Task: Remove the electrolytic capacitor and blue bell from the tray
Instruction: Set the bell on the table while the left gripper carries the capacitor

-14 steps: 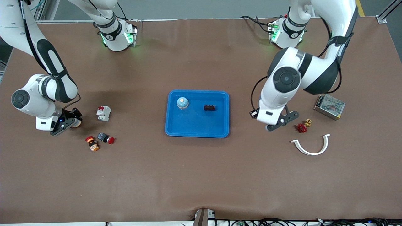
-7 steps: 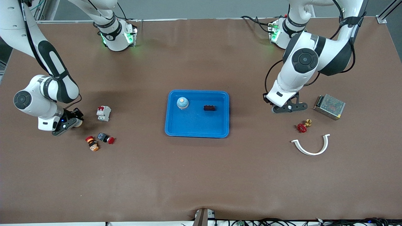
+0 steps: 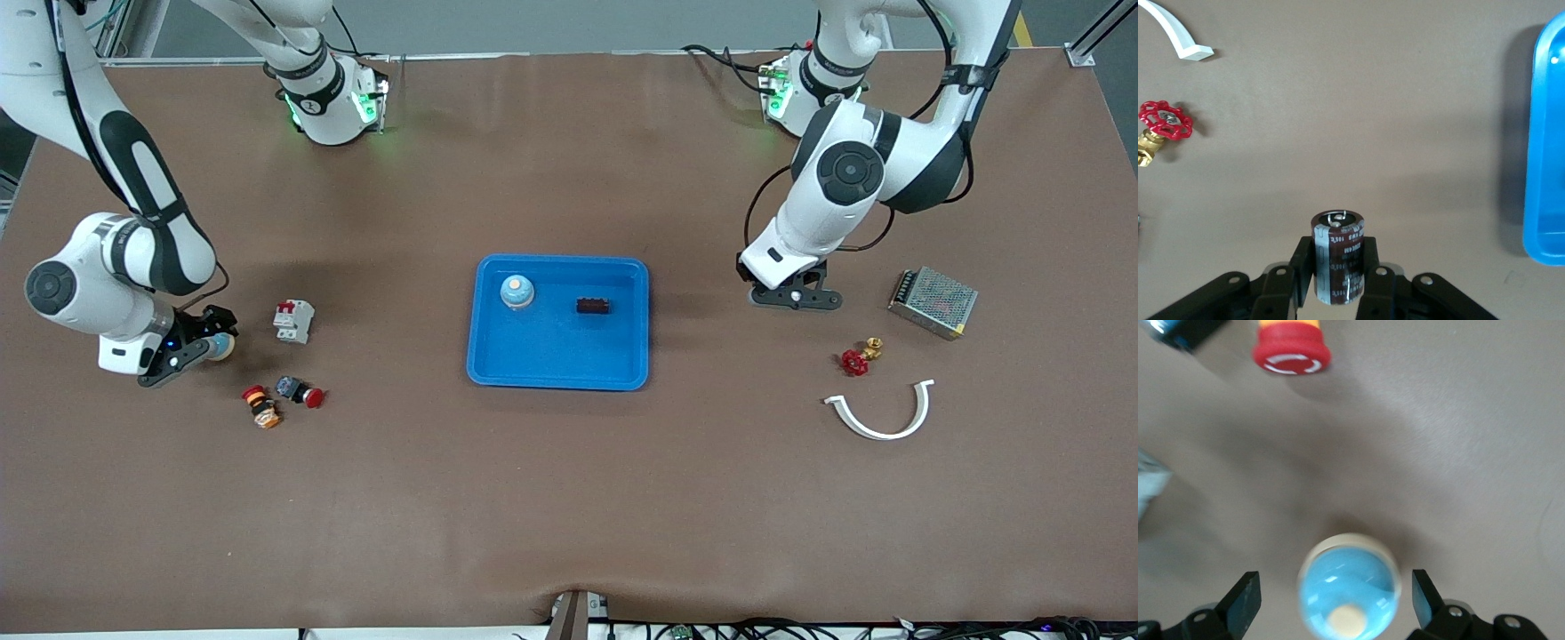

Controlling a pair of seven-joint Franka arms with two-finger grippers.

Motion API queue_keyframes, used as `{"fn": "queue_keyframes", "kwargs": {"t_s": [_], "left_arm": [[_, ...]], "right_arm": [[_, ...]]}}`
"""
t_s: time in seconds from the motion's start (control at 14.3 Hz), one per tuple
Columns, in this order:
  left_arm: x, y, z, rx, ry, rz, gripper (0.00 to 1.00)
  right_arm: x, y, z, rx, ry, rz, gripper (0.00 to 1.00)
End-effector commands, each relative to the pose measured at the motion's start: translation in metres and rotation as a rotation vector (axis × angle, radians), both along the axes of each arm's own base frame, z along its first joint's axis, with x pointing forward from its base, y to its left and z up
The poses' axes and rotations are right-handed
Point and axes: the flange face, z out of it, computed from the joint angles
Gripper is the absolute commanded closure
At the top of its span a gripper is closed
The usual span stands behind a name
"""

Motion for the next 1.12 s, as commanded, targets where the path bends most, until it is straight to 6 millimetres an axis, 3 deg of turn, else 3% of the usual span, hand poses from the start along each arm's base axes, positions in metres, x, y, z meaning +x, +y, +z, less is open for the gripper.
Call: {"fn": "queue_keyframes", "kwargs": {"t_s": [0.0, 0.14, 0.35, 0.49, 0.7, 1.05], "left_arm": [[-0.014, 0.006, -0.008, -0.025, -0.026, -0.028, 1.0], [-0.023, 0.006, -0.031, -0.045, -0.056, -0.045, 1.0], [-0.031, 0.008, -0.059, -0.063, -0.068, -0.09, 1.0], [-0.031, 0.007, -0.064, -0.065, -0.064, -0.093, 1.0], [-0.031, 0.01, -0.073, -0.064, -0.051, -0.115, 1.0], [-0.03, 0.011, -0.085, -0.073, -0.05, -0.119, 1.0]], "right_arm": [[0.029, 0.051, 0.085, 0.019, 0.097, -0.171, 0.0], [0.043, 0.101, 0.133, -0.018, 0.135, -0.286, 0.0], [0.042, 0.185, 0.175, 0.025, 0.139, -0.438, 0.0], [0.035, 0.253, 0.184, -0.012, 0.132, -0.52, 0.0], [0.018, 0.332, 0.184, -0.063, 0.122, -0.619, 0.0], [-0.009, 0.421, 0.178, -0.08, 0.069, -0.729, 0.0]]}}
